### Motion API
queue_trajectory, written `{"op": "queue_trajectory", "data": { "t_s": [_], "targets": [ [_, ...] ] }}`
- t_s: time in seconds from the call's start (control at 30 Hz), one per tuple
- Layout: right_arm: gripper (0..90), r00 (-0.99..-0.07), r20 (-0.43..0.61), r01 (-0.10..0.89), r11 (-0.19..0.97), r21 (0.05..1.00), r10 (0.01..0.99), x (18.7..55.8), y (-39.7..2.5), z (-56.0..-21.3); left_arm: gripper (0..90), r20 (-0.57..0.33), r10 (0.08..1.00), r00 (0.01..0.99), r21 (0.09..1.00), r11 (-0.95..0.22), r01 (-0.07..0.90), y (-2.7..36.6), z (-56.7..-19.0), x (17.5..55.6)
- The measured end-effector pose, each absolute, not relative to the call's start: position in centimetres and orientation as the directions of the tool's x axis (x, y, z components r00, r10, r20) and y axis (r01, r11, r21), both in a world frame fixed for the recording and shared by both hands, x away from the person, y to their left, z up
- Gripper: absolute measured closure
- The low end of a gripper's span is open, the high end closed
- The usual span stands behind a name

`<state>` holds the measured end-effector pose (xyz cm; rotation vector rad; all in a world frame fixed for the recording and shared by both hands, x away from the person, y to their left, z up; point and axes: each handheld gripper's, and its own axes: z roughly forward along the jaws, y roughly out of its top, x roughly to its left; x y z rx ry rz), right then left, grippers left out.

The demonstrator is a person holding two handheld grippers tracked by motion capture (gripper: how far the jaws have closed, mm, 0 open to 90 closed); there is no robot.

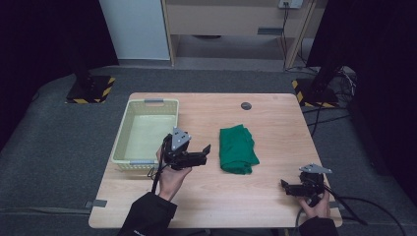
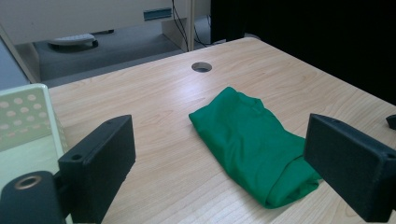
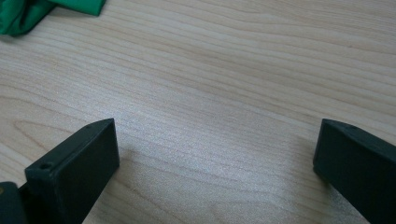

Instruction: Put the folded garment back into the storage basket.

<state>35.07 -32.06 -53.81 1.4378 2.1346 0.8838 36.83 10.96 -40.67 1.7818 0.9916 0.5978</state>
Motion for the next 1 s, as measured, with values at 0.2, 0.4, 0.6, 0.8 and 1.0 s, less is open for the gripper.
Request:
{"op": "queue_trajectory", "data": {
  "t_s": [0.2, 0.4, 0.6, 0.8, 1.0],
  "targets": [
    [0.2, -0.379, 0.008, 0.66, 0.264, 0.703, 0.925, 35.1, -32.1, -53.8, 8.9, -0.037, 0.828, 0.559, 0.918, -0.193, 0.347, 10.3, -40.7, 37.1],
    [0.2, -0.379, 0.008, 0.66, 0.264, 0.703, 0.925, 35.1, -32.1, -53.8, 9.1, -0.038, 0.823, 0.567, 0.917, -0.197, 0.348, 9.6, -40.9, 37.5],
    [0.2, -0.379, 0.008, 0.66, 0.264, 0.703, 0.925, 35.1, -32.1, -53.8, 9.3, -0.041, 0.819, 0.572, 0.916, -0.197, 0.349, 9.0, -41.1, 37.9],
    [0.2, -0.379, 0.008, 0.66, 0.264, 0.703, 0.925, 35.1, -32.1, -53.8, 9.4, -0.036, 0.816, 0.577, 0.916, -0.204, 0.346, 8.4, -41.3, 38.3],
    [0.2, -0.379, 0.008, 0.66, 0.264, 0.703, 0.925, 35.1, -32.1, -53.8, 9.5, -0.042, 0.81, 0.584, 0.912, -0.208, 0.353, 7.8, -41.8, 38.8]
  ]
}}
